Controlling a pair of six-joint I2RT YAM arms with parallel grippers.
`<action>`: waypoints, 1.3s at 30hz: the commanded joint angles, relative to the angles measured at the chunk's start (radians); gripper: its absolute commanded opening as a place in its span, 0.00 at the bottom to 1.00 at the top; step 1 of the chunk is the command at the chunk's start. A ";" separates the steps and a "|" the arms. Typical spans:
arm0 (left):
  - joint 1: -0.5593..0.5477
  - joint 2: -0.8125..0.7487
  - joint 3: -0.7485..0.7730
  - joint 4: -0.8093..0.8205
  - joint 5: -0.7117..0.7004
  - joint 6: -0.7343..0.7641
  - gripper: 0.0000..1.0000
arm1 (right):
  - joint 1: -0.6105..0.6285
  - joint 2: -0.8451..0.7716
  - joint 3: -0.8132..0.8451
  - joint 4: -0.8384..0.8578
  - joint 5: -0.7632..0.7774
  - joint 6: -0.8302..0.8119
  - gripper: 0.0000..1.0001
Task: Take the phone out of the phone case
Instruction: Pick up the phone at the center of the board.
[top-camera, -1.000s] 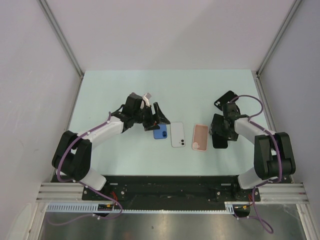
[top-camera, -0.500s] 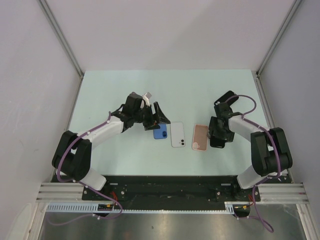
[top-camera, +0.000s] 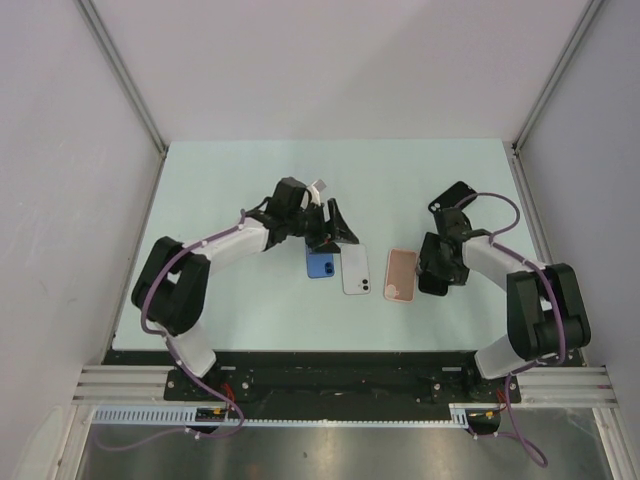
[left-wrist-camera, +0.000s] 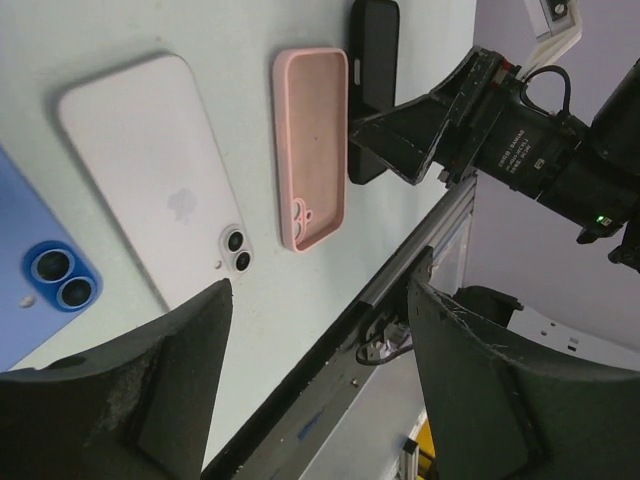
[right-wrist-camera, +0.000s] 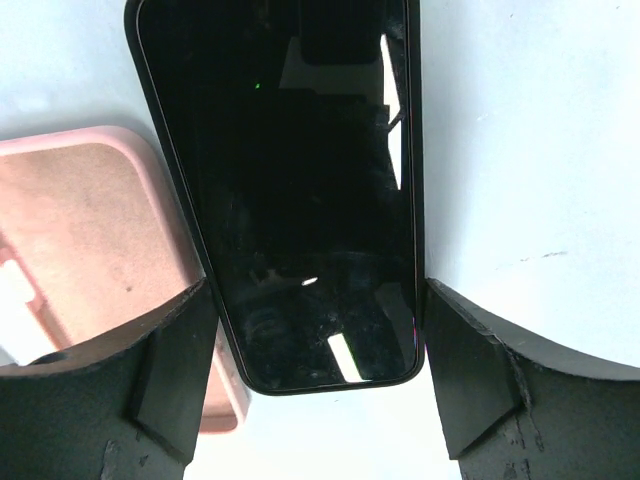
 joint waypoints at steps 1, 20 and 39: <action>-0.037 0.048 0.083 0.036 0.064 -0.039 0.75 | -0.030 -0.077 -0.073 0.119 -0.208 0.100 0.24; -0.185 0.439 0.419 0.125 0.196 -0.231 0.77 | -0.169 -0.316 -0.213 0.222 -0.469 0.169 0.08; -0.265 0.693 0.761 -0.042 0.154 -0.276 0.72 | -0.109 -0.328 -0.213 0.233 -0.494 0.170 0.07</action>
